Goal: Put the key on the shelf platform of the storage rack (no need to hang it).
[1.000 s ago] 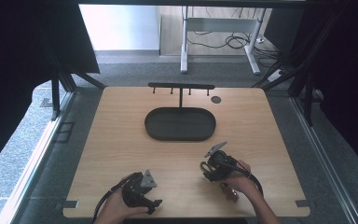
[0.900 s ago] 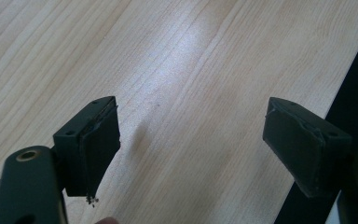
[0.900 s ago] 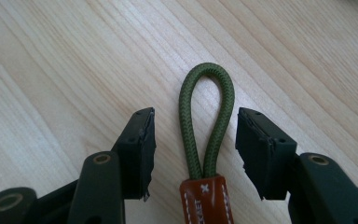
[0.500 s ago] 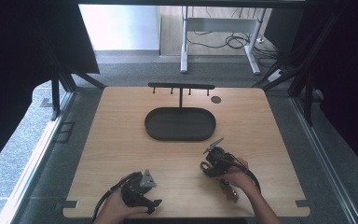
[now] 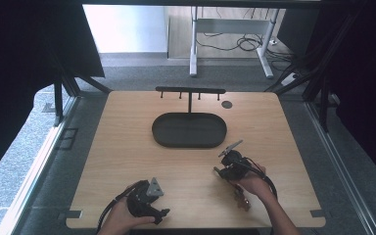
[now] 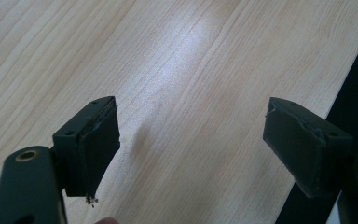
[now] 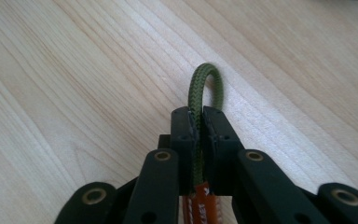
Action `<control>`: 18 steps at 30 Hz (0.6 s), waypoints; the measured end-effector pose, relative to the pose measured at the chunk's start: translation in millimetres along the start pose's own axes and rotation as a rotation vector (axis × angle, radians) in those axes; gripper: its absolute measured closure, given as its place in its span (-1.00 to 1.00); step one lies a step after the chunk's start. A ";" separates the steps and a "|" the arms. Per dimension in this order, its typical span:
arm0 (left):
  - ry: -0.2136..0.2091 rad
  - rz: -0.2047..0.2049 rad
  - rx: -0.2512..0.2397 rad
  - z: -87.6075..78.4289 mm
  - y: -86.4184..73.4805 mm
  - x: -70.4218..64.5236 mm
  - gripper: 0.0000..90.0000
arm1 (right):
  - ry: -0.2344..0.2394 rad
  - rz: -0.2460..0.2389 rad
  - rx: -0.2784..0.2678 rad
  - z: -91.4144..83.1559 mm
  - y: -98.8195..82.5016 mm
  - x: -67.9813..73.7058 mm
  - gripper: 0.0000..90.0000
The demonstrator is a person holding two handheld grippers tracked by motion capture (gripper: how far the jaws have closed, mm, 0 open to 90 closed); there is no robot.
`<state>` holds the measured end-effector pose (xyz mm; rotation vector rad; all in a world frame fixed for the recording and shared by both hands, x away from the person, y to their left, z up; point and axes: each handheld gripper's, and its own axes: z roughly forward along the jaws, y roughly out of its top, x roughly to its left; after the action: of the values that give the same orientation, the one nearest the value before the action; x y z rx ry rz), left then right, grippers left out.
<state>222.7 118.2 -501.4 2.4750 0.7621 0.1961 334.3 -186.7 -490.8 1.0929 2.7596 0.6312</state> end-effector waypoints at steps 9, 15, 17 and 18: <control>0.000 0.000 0.000 -0.2 0.0 0.0 -0.58 | -0.013 -0.014 0.017 2.6 0.2 0.9 0.60; 0.000 0.001 0.000 -0.5 -0.2 0.0 -0.58 | -0.011 -0.018 0.038 6.9 -0.5 1.7 0.40; 0.000 -0.004 0.001 -0.4 -0.3 -0.1 -0.58 | -0.019 -0.023 0.056 9.7 -1.8 2.1 0.31; 0.000 -0.004 0.002 -0.2 -0.3 0.0 -0.58 | -0.016 -0.025 0.060 10.4 -2.3 2.2 0.29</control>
<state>222.5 118.5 -501.5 2.4749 0.7681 0.1939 333.8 -183.2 -501.1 1.0689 2.7911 0.5377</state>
